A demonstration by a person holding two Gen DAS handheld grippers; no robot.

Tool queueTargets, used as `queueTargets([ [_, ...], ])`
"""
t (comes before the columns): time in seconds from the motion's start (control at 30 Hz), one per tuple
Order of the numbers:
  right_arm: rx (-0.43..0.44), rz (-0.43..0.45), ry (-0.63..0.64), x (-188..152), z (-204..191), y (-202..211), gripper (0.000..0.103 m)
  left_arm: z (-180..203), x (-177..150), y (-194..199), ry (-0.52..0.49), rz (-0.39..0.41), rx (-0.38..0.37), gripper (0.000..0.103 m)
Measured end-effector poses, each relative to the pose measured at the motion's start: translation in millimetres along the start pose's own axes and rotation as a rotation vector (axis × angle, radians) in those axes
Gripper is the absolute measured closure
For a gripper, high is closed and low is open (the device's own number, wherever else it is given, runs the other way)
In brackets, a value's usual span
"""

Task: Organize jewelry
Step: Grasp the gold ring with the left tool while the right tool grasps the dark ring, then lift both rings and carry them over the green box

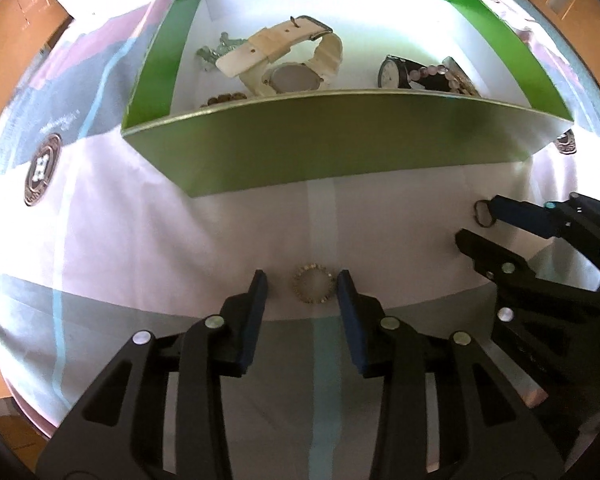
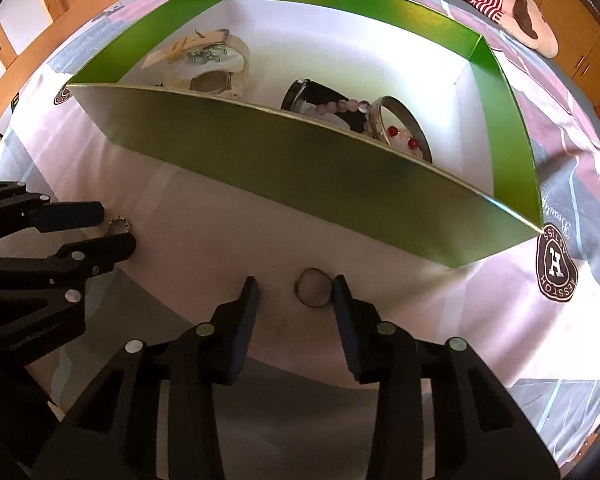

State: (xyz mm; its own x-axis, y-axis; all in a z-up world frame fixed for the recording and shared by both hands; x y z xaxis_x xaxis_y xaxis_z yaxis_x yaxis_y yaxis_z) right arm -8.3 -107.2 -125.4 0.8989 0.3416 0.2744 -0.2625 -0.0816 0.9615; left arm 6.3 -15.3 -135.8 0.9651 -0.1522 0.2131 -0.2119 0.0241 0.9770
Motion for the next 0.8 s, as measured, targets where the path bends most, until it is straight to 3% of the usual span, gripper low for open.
queueTargets([
  [0.17, 0.002, 0.000, 0.002, -3.5, -1.4, 0.9, 0.065, 22.9, -0.1, -3.0, -0.059, 0.048, 0.093, 0.070],
  [0.27, 0.015, 0.002, -0.001, -5.6, -0.7, 1.8, 0.074, 30.5, 0.2, -3.5, -0.059, 0.047, 0.072, 0.080],
  [0.37, 0.017, 0.006, 0.003, -5.8, -2.9, 1.5, 0.081, 26.2, -2.0, -2.4, -0.044, 0.040, 0.044, 0.082],
  [0.57, 0.013, 0.018, -0.002, -9.0, 0.6, 6.7, 0.084, 9.9, -5.6, 3.6, -0.004, 0.027, -0.004, 0.082],
  [0.8, 0.003, 0.025, -0.009, -11.5, 7.6, 10.8, 0.084, -14.4, 2.3, 7.9, 0.003, 0.046, 0.004, 0.082],
])
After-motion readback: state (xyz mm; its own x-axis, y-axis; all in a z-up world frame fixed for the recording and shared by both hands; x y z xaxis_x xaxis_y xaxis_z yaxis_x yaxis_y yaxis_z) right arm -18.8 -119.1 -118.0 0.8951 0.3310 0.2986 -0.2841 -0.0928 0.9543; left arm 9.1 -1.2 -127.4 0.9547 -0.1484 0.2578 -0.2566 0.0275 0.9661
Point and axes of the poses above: each gripper's, at about its wrist camera, not at the fingertips, and y roughly against the way its jaws point, z to its right, x to its top, the point moved 2 cm from there along -y, roughly the way its jaws point, and after that the axes turned 3 degrees about -z, right-handed, at the moved point
